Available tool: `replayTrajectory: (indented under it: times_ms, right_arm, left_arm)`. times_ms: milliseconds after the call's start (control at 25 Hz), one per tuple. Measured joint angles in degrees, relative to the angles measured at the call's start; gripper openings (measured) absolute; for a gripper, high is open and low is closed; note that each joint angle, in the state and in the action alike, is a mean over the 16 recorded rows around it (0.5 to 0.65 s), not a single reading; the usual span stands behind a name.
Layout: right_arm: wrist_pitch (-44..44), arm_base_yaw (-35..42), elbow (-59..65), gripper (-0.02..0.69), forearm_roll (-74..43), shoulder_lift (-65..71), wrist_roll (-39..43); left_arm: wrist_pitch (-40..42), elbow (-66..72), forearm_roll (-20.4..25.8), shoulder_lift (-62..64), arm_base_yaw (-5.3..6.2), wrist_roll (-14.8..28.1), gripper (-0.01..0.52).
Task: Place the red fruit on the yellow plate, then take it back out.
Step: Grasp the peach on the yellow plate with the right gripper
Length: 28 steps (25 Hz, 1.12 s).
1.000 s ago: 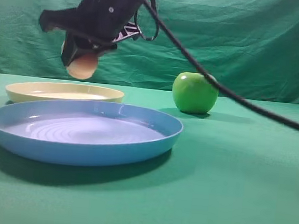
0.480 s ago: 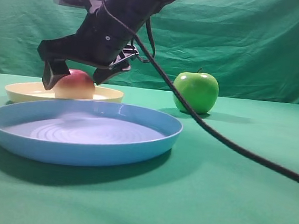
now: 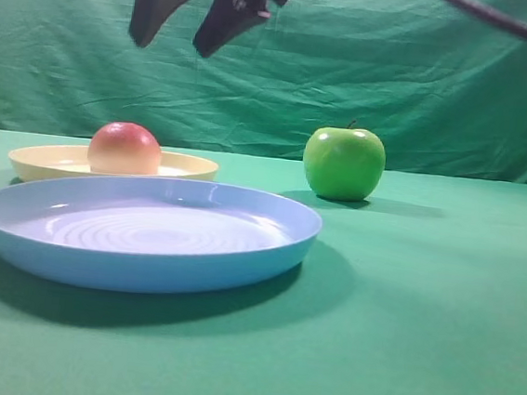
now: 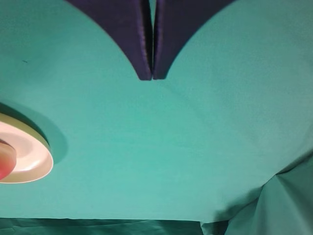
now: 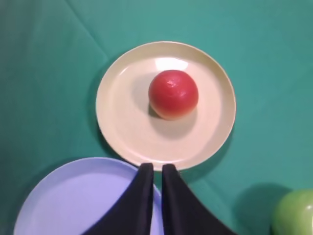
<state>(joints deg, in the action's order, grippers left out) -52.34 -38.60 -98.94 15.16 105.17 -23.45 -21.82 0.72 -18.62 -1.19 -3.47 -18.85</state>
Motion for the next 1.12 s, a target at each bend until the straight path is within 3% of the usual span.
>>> replayTrajectory:
  times_ms: [120, 240, 640, 1120]
  right_arm:
    - [-5.41, 0.2, 0.0, 0.027, -1.28, -3.91, 3.4]
    - [-9.62, 0.28, 0.0, 0.003, -3.07, -7.52, 7.1]
    - [-18.12, 1.44, 0.0, 0.0, -12.25, -18.37, 18.07]
    - [-19.56, 5.15, 2.44, 0.0, -21.39, -32.32, 23.38]
  left_arm:
    - [0.0, 0.0, 0.0, 0.0, 0.0, 0.0, 0.0]
    - [0.0, 0.0, 0.0, 0.0, 0.0, 0.0, 0.0]
    - [0.0, 0.0, 0.0, 0.0, 0.0, 0.0, 0.0]
    - [0.0, 0.0, 0.0, 0.0, 0.0, -0.09, 0.0]
